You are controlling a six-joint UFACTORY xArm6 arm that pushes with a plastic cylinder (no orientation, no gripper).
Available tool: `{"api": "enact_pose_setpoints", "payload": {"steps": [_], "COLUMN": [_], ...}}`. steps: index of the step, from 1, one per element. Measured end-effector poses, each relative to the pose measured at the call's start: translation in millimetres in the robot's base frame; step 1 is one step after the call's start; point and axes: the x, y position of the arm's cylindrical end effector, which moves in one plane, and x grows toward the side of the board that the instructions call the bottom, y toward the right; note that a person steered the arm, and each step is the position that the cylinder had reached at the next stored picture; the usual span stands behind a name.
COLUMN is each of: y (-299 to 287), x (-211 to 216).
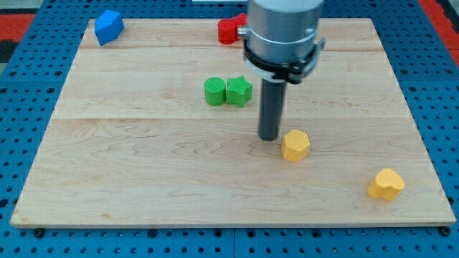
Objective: Move the yellow hexagon to the yellow heart
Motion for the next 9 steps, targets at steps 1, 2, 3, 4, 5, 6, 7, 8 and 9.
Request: {"api": "enact_pose_setpoints", "payload": {"steps": [1,2,3,4,5,6,7,8,9], "y": [53,67,48,36,34,46,60,61,70], "x": [8,24,32,42,57,64,64,64,67]}}
